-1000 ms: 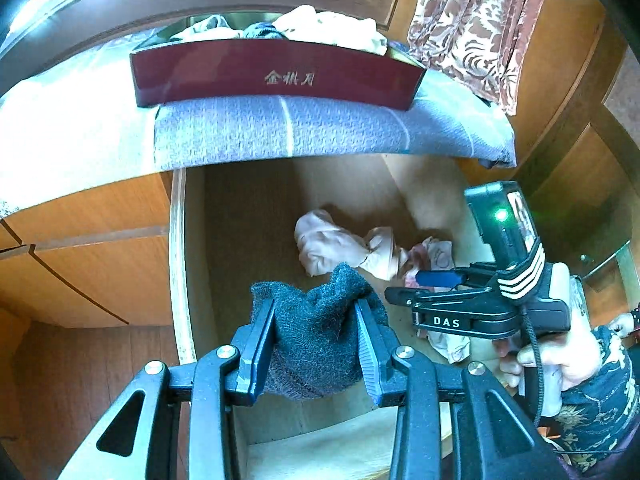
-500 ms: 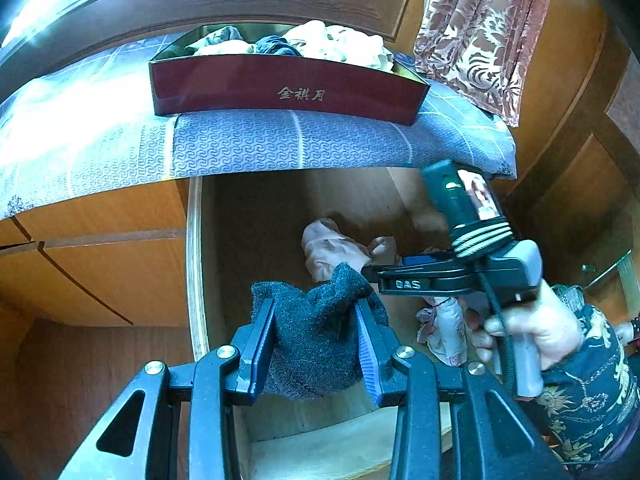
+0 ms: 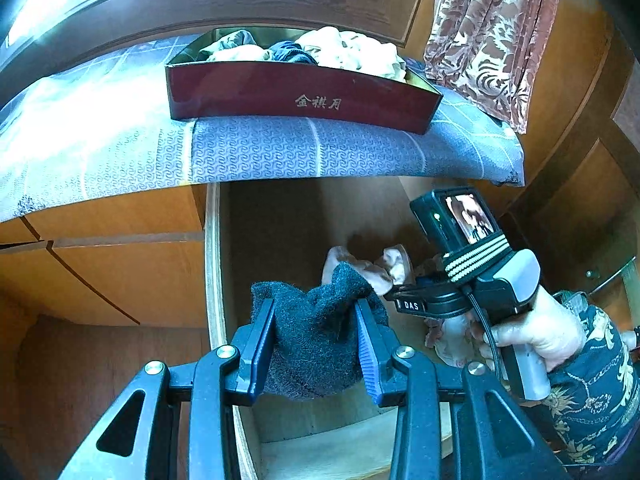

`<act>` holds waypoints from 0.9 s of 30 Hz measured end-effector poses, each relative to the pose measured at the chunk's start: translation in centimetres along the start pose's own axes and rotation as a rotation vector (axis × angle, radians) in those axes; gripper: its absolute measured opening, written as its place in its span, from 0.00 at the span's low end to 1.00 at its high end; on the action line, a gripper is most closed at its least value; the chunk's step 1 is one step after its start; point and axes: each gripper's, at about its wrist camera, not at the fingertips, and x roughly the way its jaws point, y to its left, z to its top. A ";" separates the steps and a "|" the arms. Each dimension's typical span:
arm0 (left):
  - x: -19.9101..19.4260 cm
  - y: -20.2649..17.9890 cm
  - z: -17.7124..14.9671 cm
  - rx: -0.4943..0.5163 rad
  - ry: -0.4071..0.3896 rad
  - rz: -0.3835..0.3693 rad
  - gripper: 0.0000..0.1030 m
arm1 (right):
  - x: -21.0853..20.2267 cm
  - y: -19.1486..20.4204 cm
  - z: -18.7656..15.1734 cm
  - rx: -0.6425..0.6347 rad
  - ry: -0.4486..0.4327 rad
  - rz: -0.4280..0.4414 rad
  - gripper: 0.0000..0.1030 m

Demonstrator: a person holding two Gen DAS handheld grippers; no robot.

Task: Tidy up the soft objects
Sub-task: 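Grasp the cream tied socks with the right gripper while the left gripper lifts the black sock, then carry the black sock over the gold box and open the left gripper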

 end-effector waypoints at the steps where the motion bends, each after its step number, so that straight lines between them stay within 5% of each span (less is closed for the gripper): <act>1: -0.1 0.1 0.0 0.001 -0.001 0.003 0.36 | 0.1 0.0 0.1 0.002 0.003 -0.003 0.19; 15: -3.0 0.6 3.0 0.013 -0.080 -0.001 0.37 | 1.2 0.3 1.5 -0.043 0.012 -0.033 0.19; 27: -6.4 -1.0 17.0 0.059 -0.235 0.039 0.37 | 1.2 1.1 -0.5 -0.077 0.014 -0.038 0.19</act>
